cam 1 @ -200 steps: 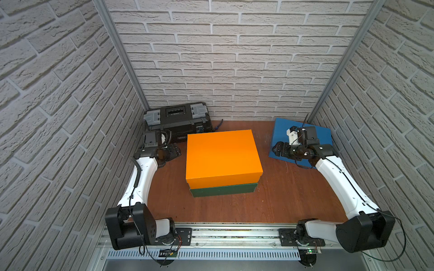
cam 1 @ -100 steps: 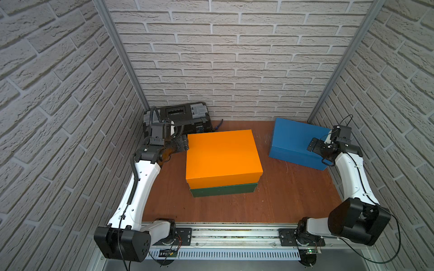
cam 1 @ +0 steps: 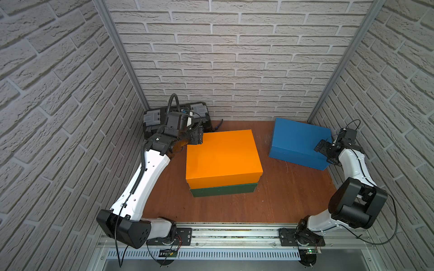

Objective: Stack the shoeboxes
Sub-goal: Move the shoebox to the center of the board.

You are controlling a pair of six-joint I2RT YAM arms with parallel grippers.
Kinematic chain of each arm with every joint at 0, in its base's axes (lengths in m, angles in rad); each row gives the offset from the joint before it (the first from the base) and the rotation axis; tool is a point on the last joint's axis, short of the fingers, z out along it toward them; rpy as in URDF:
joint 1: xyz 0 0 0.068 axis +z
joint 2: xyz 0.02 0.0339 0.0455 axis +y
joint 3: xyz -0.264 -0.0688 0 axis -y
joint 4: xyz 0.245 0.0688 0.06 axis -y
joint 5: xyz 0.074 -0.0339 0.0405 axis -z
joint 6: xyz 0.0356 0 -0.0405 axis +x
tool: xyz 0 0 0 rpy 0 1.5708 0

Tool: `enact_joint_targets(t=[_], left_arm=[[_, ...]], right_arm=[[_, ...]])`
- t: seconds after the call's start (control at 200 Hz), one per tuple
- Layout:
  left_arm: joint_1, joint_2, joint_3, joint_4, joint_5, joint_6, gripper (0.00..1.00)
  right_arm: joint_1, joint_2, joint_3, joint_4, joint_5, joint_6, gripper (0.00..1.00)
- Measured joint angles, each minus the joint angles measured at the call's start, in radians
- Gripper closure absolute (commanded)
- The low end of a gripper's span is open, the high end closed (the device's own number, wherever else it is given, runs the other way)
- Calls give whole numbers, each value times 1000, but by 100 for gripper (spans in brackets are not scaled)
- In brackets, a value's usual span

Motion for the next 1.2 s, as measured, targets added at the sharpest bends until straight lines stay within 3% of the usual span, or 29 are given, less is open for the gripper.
enact_joint_targets(t=[0.285,0.63,0.865,1.2], left_arm=[[-72,64,88,-2,-6,38,16],[-82,105,112,1,9,71,15],[-82,134,126,3,21,74,15],[-82,137,120,23,36,90,15]], right_arm=[[-32,32,3,19,2,-4,0],[-84,74,4,69,-19,-27,0],[-98,113,-2,113,-124,-18,6],[-85,16,-145,171,-207,46,16]])
